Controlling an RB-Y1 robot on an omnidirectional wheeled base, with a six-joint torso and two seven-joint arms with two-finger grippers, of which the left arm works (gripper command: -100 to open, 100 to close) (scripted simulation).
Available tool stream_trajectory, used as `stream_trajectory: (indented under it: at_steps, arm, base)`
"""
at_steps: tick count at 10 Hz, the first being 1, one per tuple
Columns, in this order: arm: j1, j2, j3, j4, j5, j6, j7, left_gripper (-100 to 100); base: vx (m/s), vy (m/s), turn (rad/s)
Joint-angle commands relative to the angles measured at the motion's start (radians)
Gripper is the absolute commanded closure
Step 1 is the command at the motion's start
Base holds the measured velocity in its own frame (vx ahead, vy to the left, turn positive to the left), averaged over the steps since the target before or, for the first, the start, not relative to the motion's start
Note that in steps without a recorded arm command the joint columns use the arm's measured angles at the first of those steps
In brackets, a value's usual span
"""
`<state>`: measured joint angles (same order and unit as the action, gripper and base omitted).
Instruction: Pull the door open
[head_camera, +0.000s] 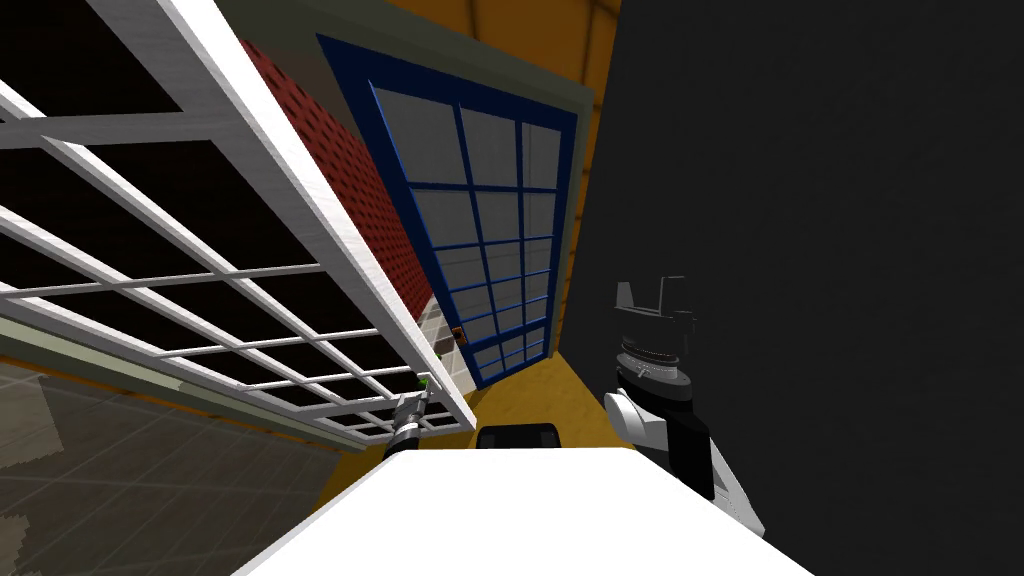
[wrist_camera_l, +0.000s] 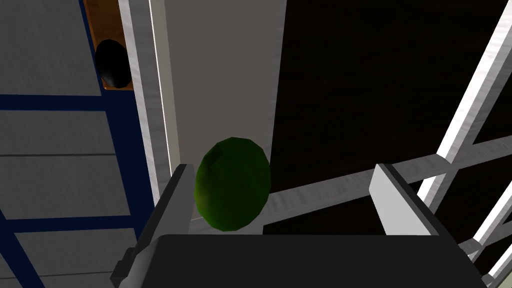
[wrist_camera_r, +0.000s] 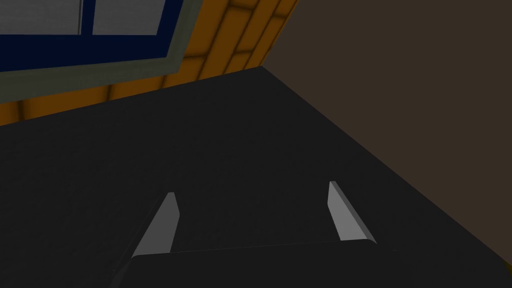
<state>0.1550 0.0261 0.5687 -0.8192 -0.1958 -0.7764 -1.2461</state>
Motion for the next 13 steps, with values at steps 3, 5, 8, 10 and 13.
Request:
stream_trajectory:
  at_steps: [3,5,8,10,13]
  arm:
    - [0.017,0.028,0.027,0.044,0.018,-0.006,0.028,100]
    - [0.017,0.028,0.027,0.044,0.018,-0.006,0.028,100]
    - [0.023,0.031,0.025,0.045,0.021,-0.006,0.043,100]
    - [0.029,0.034,0.024,0.045,0.024,-0.006,0.059,100]
    - [0.029,0.034,0.024,0.045,0.024,-0.006,0.059,100]
  base:
    - [-0.043,-0.015,0.023]
    - [-0.039,-0.004,0.017]
    - [-0.004,0.001,0.006]
    - [-0.026,-0.005,-0.003]
    - [-0.019,0.0,0.013]
